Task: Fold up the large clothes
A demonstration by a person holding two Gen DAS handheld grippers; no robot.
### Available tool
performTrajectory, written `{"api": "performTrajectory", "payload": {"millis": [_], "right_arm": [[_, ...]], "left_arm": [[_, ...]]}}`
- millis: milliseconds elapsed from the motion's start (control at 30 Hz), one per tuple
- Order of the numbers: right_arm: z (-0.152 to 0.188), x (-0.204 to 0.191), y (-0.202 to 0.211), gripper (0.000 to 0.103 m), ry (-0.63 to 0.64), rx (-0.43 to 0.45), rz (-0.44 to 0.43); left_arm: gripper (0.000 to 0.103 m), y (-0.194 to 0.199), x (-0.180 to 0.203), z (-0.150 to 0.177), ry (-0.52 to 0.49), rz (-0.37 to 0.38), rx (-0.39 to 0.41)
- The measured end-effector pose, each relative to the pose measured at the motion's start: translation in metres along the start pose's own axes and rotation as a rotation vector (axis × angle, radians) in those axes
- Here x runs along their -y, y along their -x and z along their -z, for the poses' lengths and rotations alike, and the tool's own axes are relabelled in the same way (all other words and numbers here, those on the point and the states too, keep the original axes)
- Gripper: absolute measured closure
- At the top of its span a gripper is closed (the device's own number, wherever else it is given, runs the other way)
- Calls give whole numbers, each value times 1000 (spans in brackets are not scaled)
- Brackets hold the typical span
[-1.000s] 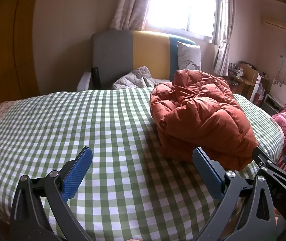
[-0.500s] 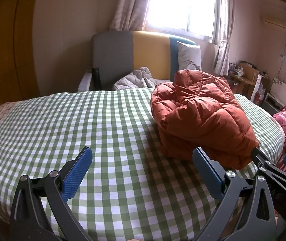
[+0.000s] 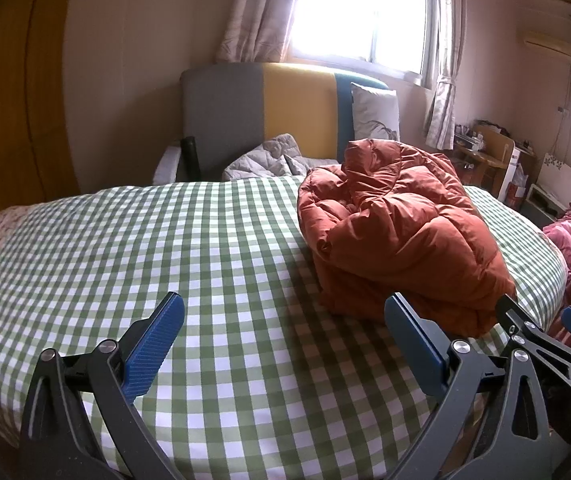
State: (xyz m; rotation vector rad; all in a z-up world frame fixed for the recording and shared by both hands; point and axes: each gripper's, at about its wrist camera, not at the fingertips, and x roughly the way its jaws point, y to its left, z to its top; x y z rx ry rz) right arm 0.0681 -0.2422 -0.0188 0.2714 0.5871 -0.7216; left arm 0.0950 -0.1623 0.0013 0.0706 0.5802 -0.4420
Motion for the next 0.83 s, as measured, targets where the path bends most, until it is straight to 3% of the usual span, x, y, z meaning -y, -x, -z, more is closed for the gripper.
{"api": "performTrajectory", "payload": {"millis": [500, 833], "right_arm": [[3, -1, -8, 2, -2, -31, -5], [2, 0, -12, 2, -18, -31, -2]], "left_arm": [[4, -7, -3, 2, -20, 8, -12], [4, -22, -13, 6, 16, -6, -73]]}}
